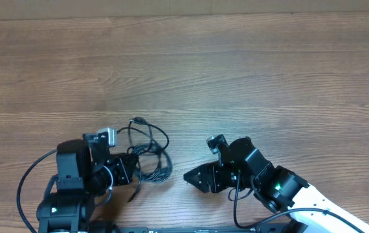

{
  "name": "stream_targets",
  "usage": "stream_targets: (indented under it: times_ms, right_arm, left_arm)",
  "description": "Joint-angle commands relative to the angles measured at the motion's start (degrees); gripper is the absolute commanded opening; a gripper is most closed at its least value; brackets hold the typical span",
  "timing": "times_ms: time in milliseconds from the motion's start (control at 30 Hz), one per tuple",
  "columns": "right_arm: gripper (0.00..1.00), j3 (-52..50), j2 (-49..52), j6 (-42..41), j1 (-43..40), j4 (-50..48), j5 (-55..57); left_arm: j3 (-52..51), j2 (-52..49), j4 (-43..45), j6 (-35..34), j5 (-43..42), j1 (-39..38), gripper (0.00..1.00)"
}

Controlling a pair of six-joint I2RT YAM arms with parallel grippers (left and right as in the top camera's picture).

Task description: Untangle cables

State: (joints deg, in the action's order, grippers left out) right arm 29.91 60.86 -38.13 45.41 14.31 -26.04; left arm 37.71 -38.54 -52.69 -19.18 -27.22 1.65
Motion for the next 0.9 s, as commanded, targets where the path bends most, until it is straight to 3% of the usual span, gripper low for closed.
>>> stream_targets:
  times_ms: [0, 133, 233, 367, 533, 667, 867]
  right_arm:
    - [0.78, 0.2, -0.3, -0.6, 0.0, -1.2, 2.0]
    - [0.86, 0.2, -0.3, -0.4, 0.0, -4.0, 2.0]
    - [0.87, 0.2, -0.3, 0.7, 0.0, -6.3, 2.0]
    - [0.85, 0.2, -0.3, 0.7, 0.0, -6.2, 1.1]
    - [0.71, 0.2, -0.3, 0.7, 0.0, -6.0, -3.3]
    - [0.53, 0.2, -0.3, -3.0, 0.0, -5.9, -7.8]
    - [0.52, 0.2, -0.3, -14.6, 0.7, -6.3, -8.4]
  left_arm:
    - [0.9, -0.9, -3.9, -2.6, 8.9, 0.2, 0.04]
    - [0.9, -4.6, -6.7, -0.2, 4.4, 0.2, 0.05]
    - [0.9, -8.2, -6.0, 4.0, -3.2, 0.2, 0.04]
    - [0.9, -12.2, -3.2, 3.9, -5.6, 0.2, 0.04]
    - [0.9, -15.1, -1.4, 1.8, -7.2, 0.2, 0.04]
    - [0.9, -15.7, -0.2, 1.7, -7.3, 0.2, 0.04]
    - [0.9, -15.6, 4.0, -0.1, -8.5, 0.2, 0.04]
